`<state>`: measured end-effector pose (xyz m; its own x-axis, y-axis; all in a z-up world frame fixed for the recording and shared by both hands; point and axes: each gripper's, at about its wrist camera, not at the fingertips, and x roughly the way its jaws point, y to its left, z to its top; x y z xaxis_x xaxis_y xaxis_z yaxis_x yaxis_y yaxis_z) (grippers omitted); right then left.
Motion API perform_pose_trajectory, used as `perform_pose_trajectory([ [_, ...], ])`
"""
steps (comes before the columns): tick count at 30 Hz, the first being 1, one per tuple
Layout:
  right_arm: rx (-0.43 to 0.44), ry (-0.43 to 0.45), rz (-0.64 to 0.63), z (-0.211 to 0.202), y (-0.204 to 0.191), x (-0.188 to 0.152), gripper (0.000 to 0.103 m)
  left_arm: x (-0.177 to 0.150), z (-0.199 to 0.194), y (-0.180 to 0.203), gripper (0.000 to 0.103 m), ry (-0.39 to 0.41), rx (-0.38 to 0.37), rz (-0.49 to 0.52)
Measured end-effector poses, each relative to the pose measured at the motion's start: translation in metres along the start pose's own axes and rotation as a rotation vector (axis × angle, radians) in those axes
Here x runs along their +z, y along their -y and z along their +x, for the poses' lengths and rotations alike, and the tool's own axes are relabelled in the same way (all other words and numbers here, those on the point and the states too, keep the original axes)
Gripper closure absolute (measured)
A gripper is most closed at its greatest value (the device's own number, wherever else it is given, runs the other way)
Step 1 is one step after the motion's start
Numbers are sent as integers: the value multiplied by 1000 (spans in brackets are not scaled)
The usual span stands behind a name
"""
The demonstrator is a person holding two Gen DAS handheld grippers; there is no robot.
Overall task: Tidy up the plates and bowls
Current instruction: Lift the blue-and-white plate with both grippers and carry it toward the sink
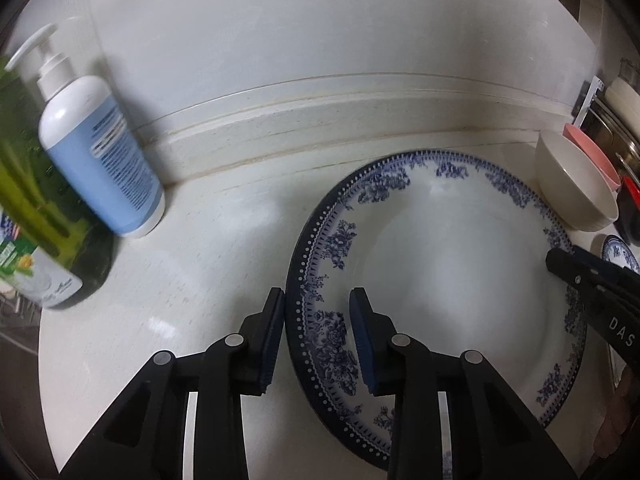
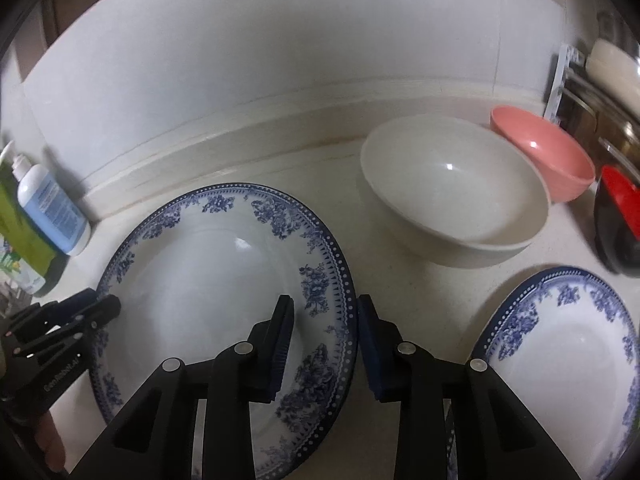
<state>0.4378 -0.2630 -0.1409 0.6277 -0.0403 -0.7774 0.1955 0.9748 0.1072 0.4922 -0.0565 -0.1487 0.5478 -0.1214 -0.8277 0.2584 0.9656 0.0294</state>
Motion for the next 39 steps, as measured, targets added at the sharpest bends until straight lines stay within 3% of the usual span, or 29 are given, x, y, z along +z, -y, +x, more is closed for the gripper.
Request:
perform_pose_trajectory([
  [11,53,-35,43,-52,-17,-13,70,-29,-63,-15,70,24,49,-36],
  [21,110,-85,20,-91,-61,-56,70,-79,-124,-53,70,41,105,-81],
  [31,130,-153,-31,-90,-106,-96,70,-122,-121,-94,70,-13,151,-111],
  [39,114,-203,-68,-94,-125,-121,70,-155,-125,-108,70,-75,139,-127],
])
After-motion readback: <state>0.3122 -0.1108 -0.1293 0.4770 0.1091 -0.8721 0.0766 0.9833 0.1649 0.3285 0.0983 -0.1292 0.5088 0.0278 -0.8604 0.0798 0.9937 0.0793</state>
